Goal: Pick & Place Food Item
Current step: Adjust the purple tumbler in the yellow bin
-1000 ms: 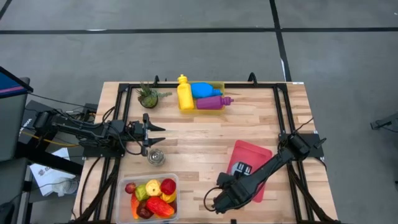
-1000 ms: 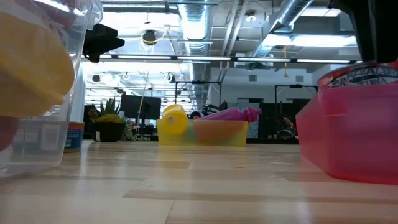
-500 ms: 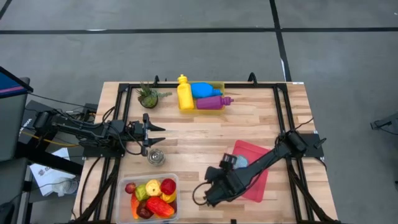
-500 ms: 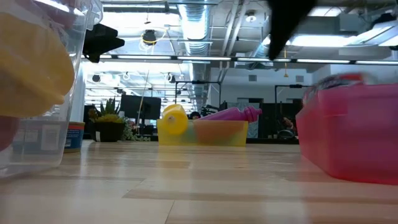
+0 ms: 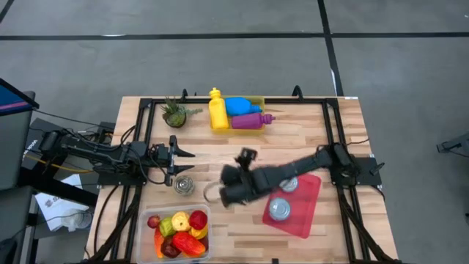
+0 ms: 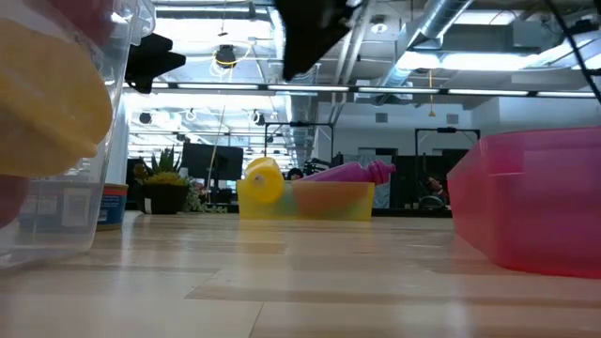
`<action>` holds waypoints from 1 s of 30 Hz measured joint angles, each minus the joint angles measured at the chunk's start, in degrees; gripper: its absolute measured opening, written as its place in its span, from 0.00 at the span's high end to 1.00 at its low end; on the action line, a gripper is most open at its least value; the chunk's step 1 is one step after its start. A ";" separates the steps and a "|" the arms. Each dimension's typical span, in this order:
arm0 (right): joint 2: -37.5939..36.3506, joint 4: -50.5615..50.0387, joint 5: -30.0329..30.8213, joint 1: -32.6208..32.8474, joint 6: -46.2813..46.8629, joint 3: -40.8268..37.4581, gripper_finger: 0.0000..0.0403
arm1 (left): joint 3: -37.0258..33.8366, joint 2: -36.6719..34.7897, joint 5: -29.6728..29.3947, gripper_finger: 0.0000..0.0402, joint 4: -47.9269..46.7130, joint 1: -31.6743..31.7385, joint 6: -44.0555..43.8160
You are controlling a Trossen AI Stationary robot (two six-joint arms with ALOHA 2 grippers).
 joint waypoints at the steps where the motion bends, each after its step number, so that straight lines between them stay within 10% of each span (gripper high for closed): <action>1: 0.00 2.57 -0.82 -1.34 -2.40 -0.17 0.46 | 0.00 0.00 0.01 0.57 0.00 0.00 -0.02; 17: 0.02 -3.35 1.64 -7.01 3.79 -2.09 0.60 | 0.00 0.00 1.93 0.57 -0.12 -0.07 -2.93; 30: -3.80 50.64 -21.16 -13.09 -30.11 -6.06 0.57 | -0.02 0.00 4.46 0.57 -0.15 -0.16 -2.98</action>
